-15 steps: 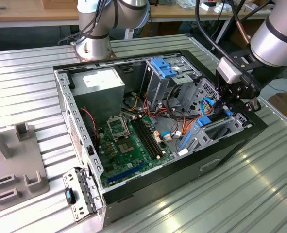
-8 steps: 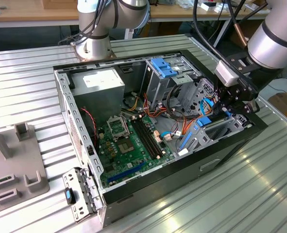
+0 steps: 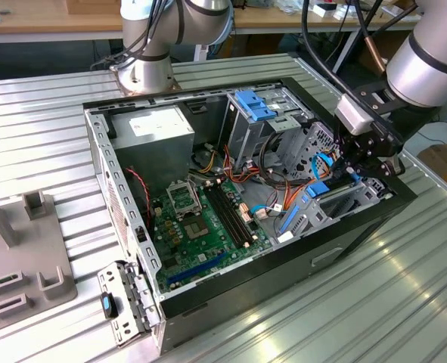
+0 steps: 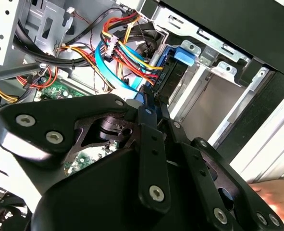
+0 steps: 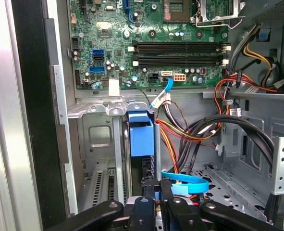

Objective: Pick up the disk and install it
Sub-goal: 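Insert the second disk wire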

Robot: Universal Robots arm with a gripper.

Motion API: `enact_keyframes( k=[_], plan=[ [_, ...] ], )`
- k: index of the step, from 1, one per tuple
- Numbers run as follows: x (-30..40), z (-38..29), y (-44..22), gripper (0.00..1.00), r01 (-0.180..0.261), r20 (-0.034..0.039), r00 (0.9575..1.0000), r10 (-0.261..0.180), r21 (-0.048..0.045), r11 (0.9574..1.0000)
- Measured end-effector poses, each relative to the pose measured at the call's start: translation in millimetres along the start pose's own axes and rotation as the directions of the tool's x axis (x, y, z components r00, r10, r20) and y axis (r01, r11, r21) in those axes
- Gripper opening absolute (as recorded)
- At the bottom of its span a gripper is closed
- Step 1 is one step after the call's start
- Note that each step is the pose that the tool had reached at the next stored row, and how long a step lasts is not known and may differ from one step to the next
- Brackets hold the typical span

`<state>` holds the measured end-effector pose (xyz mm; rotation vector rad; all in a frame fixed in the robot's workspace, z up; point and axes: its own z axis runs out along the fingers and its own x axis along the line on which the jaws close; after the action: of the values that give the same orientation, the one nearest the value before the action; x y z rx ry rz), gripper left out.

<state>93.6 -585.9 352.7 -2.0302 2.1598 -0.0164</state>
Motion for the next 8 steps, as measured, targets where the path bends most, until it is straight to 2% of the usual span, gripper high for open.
enact_keyframes(
  k=[5, 8],
  plan=[
    [2.0, 1.8, 0.1, 0.17, 0.000, 0.0000, 1.0000, 0.000, -0.0001, 1.0000],
    [2.5, 5.8, 0.6, 0.17, 0.000, 0.0001, 1.0000, 0.000, 0.0000, 1.0000]
  ],
)
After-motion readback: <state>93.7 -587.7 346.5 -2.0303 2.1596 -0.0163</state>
